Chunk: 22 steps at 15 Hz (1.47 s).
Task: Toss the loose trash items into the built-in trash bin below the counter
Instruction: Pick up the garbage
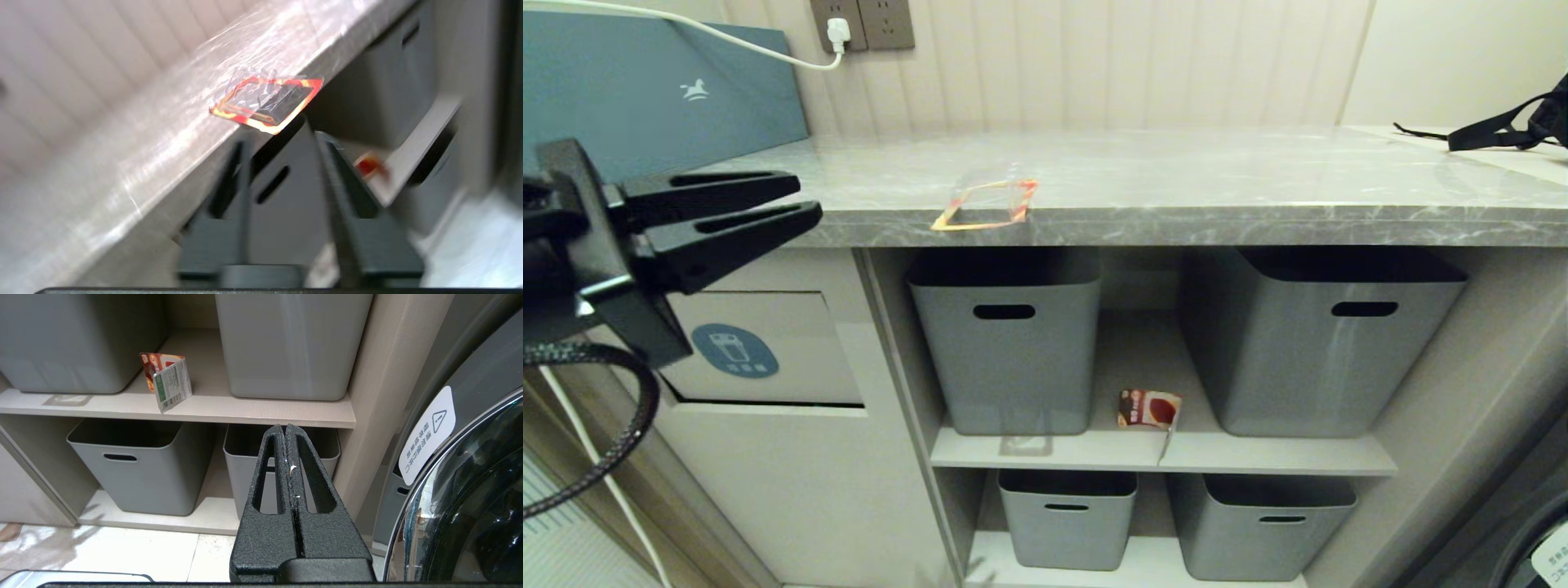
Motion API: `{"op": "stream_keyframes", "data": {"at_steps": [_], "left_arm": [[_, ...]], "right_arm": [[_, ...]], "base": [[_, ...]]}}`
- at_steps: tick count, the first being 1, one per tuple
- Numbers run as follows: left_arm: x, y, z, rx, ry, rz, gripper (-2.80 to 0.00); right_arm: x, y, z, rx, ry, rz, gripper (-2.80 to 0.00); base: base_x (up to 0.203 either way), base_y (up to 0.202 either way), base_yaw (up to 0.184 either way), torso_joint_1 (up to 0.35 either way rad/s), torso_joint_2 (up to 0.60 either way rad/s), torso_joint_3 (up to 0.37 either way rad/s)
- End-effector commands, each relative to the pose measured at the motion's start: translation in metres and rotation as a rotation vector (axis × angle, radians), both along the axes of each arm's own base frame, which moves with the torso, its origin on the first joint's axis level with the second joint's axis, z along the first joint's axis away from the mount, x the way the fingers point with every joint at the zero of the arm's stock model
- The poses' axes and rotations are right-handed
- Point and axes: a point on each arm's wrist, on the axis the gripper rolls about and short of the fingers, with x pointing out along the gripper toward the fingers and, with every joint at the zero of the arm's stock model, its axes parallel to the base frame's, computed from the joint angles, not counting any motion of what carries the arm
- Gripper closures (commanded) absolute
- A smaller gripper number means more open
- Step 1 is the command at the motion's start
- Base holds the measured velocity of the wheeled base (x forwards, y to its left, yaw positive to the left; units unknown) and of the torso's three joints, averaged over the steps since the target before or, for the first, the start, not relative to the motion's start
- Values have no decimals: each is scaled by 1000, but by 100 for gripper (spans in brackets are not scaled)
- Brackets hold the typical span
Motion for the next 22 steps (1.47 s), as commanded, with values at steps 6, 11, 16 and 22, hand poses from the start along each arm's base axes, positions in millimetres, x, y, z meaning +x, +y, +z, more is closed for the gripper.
{"op": "stream_keyframes", "data": {"at_steps": [6, 11, 16, 22], "left_arm": [[33, -19, 16, 363, -215, -48, -280], [44, -28, 9, 592, -411, -52, -280], [79, -42, 15, 846, -562, -6, -280], [97, -60, 1, 911, -578, -63, -280]], "right_arm": [[0, 0, 0, 0, -1, 1, 0], [0, 0, 0, 0, -1, 1, 0], [0, 0, 0, 0, -1, 1, 0], [0, 0, 0, 0, -1, 1, 0]], "base": [[0, 0, 0, 0, 0, 0], [0, 0, 0, 0, 0, 0], [0, 0, 0, 0, 0, 0], [0, 0, 0, 0, 0, 0]]}}
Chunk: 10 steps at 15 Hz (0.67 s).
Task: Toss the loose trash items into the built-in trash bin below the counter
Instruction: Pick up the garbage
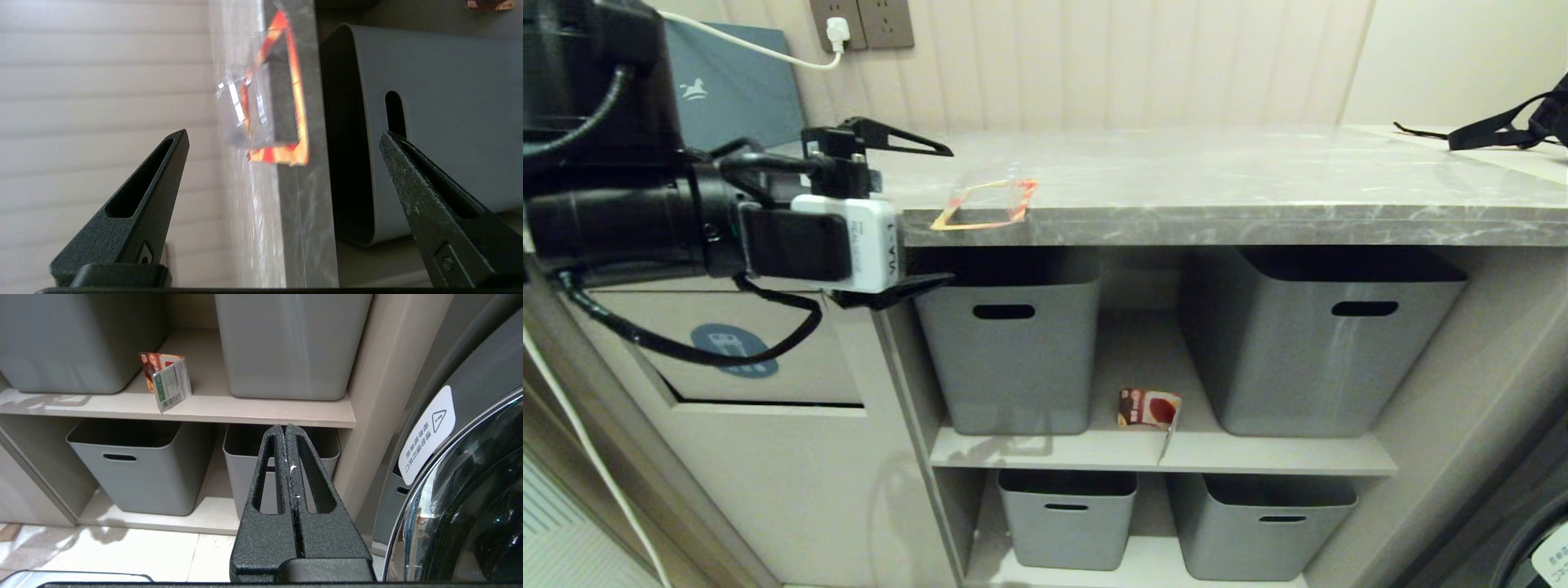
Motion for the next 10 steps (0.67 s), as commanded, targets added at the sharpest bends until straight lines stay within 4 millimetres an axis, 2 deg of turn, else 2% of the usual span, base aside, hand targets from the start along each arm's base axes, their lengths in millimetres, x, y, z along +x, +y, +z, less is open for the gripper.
{"op": "stream_keyframes", "data": {"at_steps": [1, 6, 7, 10], "left_arm": [[12, -9, -1, 14, -7, -16, -280], [22, -24, 5, 7, -29, -33, -280], [23, -26, 5, 6, -29, -39, 0], [26, -28, 2, 11, -22, -34, 0]], "right_arm": [[0, 0, 0, -1, -2, 1, 0], [0, 0, 0, -1, -2, 1, 0], [0, 0, 0, -1, -2, 1, 0], [0, 0, 0, -1, -1, 1, 0]], "base": [[0, 0, 0, 0, 0, 0], [0, 0, 0, 0, 0, 0], [0, 0, 0, 0, 0, 0], [0, 0, 0, 0, 0, 0]]}}
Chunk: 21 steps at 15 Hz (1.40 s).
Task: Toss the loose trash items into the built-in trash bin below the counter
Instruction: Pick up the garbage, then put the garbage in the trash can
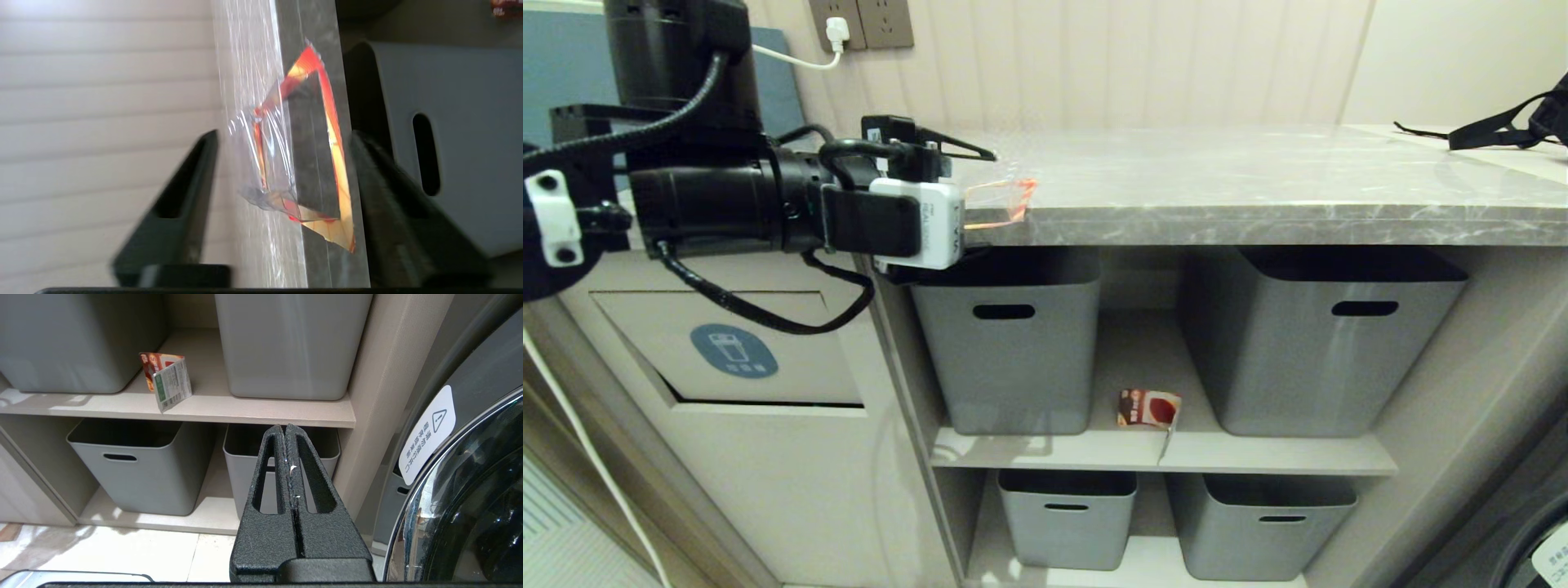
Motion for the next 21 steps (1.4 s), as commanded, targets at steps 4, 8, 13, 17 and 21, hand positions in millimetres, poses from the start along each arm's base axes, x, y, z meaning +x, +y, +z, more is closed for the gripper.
{"op": "stream_keyframes", "data": {"at_steps": [4, 8, 13, 17, 21], "left_arm": [[9, -4, -8, 18, 16, 18, 0], [5, -1, 2, -25, 17, 28, 0], [-67, 39, 50, -283, 85, 61, 0], [-126, 102, 67, -544, 257, 222, 0], [-186, 136, 45, -752, 413, 366, 0]], "right_arm": [[0, 0, 0, -1, -2, 2, 0], [0, 0, 0, -1, 0, 1, 0], [0, 0, 0, -1, -1, 1, 0], [0, 0, 0, -1, -1, 1, 0], [0, 0, 0, -1, -2, 1, 0]], "base": [[0, 0, 0, 0, 0, 0], [0, 0, 0, 0, 0, 0], [0, 0, 0, 0, 0, 0], [0, 0, 0, 0, 0, 0], [0, 0, 0, 0, 0, 0]]}}
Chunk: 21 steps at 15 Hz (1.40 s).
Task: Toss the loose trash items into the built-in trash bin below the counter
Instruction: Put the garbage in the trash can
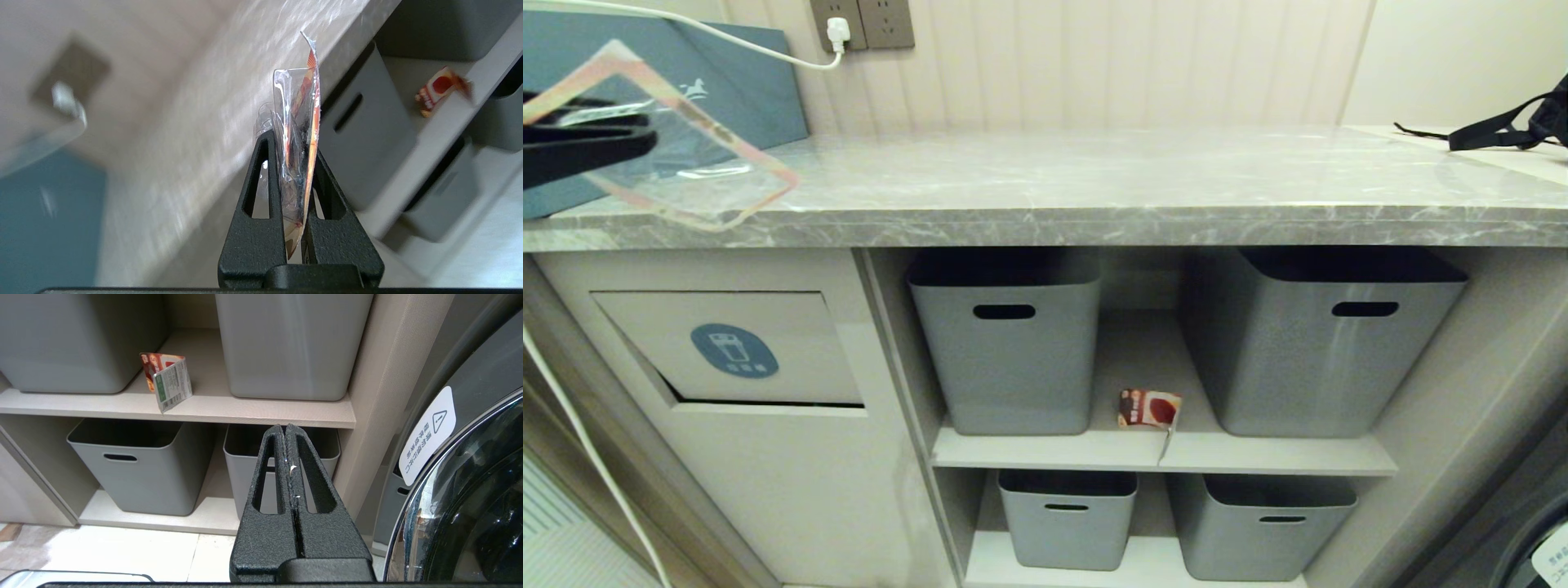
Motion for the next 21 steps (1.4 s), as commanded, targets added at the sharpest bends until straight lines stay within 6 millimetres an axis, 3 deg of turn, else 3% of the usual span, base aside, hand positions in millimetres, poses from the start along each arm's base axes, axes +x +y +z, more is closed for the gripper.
{"op": "stream_keyframes", "data": {"at_steps": [1, 5, 8, 12, 16, 21], "left_arm": [[-54, 13, -13, -140, 31, 118, 0], [-84, 14, -44, -309, 130, 193, 0], [-93, 13, -65, -388, 183, 243, 0], [-75, 25, -110, -561, 266, 516, 0], [-53, 44, -167, -634, 287, 754, 0], [-20, 66, -201, -671, 311, 843, 0]], "right_arm": [[0, 0, 0, 0, -2, 1, 0], [0, 0, 0, 0, -1, 1, 0], [0, 0, 0, 0, -1, 1, 0], [0, 0, 0, 0, -1, 2, 0], [0, 0, 0, 0, -1, 1, 0], [0, 0, 0, 0, -1, 1, 0]], "base": [[0, 0, 0, 0, 0, 0], [0, 0, 0, 0, 0, 0], [0, 0, 0, 0, 0, 0], [0, 0, 0, 0, 0, 0], [0, 0, 0, 0, 0, 0], [0, 0, 0, 0, 0, 0]]}}
